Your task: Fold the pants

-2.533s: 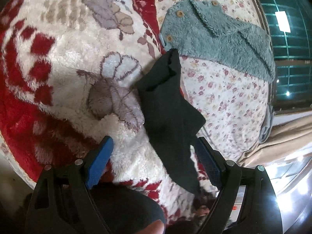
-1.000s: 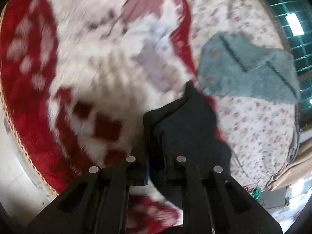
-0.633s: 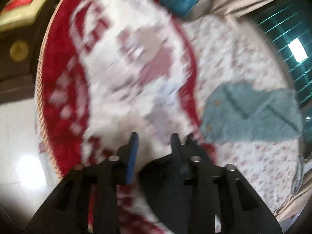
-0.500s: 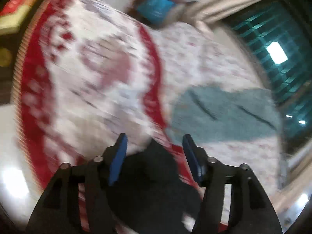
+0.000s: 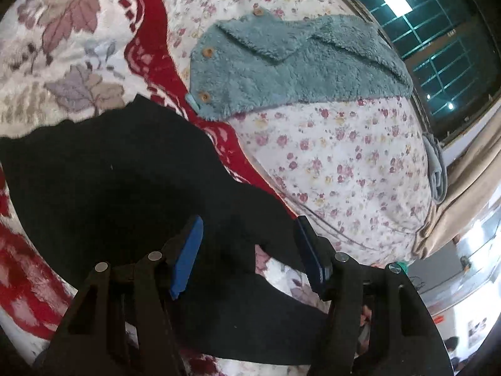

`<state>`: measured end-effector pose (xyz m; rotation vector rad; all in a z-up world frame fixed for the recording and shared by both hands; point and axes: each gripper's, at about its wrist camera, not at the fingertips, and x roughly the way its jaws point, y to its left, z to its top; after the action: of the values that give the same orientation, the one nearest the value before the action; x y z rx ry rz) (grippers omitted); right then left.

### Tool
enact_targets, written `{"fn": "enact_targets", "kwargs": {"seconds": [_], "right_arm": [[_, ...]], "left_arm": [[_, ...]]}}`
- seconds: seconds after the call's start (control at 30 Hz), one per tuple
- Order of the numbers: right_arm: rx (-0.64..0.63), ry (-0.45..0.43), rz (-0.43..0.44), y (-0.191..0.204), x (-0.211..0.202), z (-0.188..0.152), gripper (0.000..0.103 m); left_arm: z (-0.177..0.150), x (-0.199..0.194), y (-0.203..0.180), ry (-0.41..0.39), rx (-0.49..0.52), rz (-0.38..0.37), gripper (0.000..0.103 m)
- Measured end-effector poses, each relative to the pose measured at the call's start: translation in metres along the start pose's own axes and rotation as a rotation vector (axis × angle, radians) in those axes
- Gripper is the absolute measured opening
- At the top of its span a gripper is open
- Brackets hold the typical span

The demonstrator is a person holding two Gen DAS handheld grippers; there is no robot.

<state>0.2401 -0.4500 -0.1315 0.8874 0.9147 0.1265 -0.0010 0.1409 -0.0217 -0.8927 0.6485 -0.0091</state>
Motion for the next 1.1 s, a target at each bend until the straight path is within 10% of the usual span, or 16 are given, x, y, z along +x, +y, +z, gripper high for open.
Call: {"fn": "enact_targets", "kwargs": {"seconds": [0.3,0.6,0.9,1.1], "right_arm": [[-0.070,-0.119,-0.098,0.023,-0.092,-0.045,0.008],[-0.059,0.059,-0.187,-0.025,-0.072,-0.044,0.008],[0.007,-0.154,-0.269,-0.034,-0.119,-0.027,0.027],[-0.149,0.070,-0.230,-0.008,-0.068,0.007,0.035]], "left_arm": [[0.001,-0.006,0.028,-0.006,-0.171,-0.031,0.059],[0.006,-0.006,0.036,0.012,-0.209,-0.034,0.059],[0.080,0.005,0.042,0.048,-0.150,0.048,0.061],[0.142,0.059,0.058,0.162,-0.101,0.145,0.066]]}}
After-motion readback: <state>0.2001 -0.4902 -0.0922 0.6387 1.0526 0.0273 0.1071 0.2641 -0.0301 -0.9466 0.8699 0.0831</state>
